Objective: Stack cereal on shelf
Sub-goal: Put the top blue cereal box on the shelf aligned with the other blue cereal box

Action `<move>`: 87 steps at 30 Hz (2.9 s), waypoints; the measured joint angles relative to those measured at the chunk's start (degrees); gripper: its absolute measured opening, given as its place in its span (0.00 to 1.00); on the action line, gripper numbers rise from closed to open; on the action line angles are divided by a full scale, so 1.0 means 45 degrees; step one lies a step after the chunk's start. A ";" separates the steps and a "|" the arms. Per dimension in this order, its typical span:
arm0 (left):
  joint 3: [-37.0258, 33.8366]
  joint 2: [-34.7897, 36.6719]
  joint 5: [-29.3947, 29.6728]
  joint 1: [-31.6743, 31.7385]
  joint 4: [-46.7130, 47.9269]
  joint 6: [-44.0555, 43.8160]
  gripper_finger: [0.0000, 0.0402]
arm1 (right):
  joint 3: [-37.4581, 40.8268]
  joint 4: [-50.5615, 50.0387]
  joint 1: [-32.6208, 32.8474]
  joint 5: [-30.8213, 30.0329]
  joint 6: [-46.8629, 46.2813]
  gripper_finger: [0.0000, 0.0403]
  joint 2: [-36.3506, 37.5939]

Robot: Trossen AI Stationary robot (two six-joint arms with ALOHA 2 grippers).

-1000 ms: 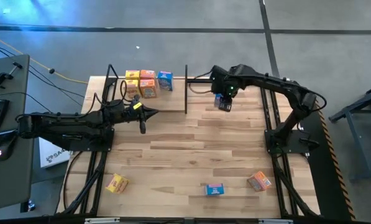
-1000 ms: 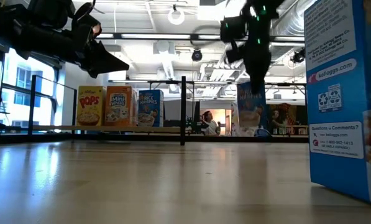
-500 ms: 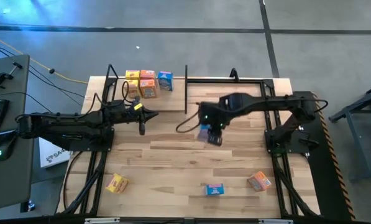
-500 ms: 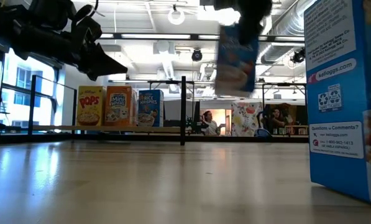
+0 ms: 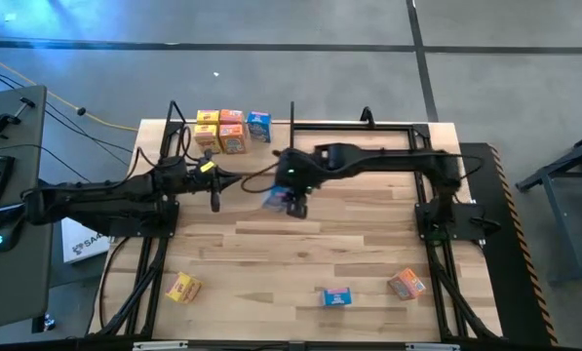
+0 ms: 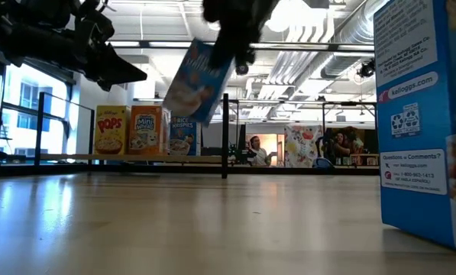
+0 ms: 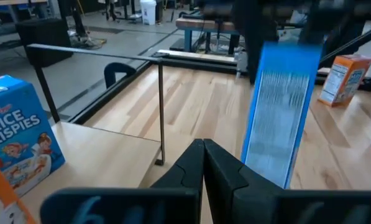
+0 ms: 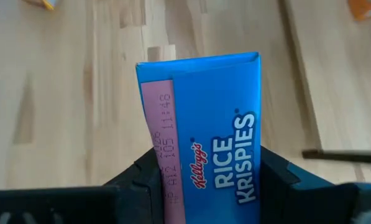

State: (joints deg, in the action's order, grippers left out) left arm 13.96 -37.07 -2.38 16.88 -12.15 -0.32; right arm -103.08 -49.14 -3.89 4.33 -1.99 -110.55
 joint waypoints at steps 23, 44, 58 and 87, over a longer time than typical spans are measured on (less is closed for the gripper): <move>-0.0005 0.0074 -0.0106 -0.0010 0.0856 0.0121 0.00 | -0.2833 0.0919 -0.0309 -0.1192 0.1552 0.57 -0.4208; -0.0010 0.0074 -0.0419 -0.0010 0.1096 0.0219 0.00 | -0.4839 -0.2146 0.0392 -0.3750 0.3124 0.58 -0.3608; 0.0026 0.0074 -0.0464 -0.0005 0.1150 -0.0121 0.00 | 0.1229 0.3100 0.1027 -0.2294 0.2106 0.07 -0.1031; 0.8749 -0.8379 0.0084 -0.1472 1.0026 0.2484 0.67 | 1.3220 1.4271 0.1381 -0.3912 -0.0235 0.06 0.5533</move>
State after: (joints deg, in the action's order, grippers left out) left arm 53.33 -74.77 -2.00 10.26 32.96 10.86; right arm -43.59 15.08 2.33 -13.28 -3.05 -85.66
